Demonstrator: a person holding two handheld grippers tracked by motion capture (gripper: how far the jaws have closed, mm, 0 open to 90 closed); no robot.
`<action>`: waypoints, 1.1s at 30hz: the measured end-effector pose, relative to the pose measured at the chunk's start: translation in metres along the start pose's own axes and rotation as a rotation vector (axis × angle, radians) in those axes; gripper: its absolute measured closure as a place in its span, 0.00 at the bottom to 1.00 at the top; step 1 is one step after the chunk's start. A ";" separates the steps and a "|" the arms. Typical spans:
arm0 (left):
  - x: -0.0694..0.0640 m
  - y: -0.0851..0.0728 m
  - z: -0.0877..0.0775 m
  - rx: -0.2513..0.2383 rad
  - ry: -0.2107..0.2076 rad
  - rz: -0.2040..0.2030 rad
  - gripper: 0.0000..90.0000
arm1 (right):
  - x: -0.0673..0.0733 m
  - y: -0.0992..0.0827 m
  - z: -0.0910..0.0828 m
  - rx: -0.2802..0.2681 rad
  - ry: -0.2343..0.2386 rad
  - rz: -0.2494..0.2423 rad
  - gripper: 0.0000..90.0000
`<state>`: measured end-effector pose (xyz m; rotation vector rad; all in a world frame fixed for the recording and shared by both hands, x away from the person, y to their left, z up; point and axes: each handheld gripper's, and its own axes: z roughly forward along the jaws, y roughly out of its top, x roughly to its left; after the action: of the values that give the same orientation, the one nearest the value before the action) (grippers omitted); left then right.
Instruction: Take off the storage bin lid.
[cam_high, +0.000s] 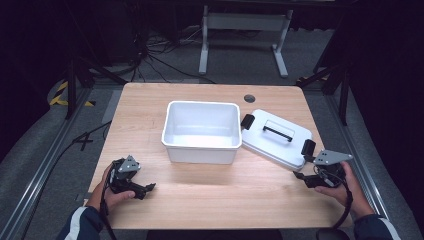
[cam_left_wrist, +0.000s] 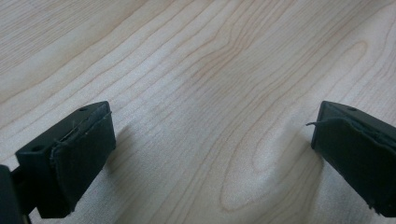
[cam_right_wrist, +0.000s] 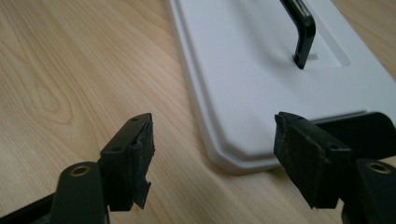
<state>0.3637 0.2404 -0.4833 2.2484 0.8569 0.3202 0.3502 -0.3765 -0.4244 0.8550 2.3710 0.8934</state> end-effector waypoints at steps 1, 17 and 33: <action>0.000 0.000 0.000 0.004 0.000 0.001 0.00 | 0.000 -0.006 0.000 -0.009 -0.001 0.022 0.32; 0.000 0.000 0.000 0.003 0.000 -0.002 0.00 | 0.004 -0.047 0.013 -0.030 0.013 0.189 0.27; 0.000 0.000 0.000 0.002 0.002 -0.005 0.00 | 0.003 -0.048 0.012 -0.017 0.010 0.218 0.24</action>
<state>0.3637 0.2399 -0.4831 2.2478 0.8640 0.3197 0.3365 -0.3979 -0.4672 1.1207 2.3056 1.0021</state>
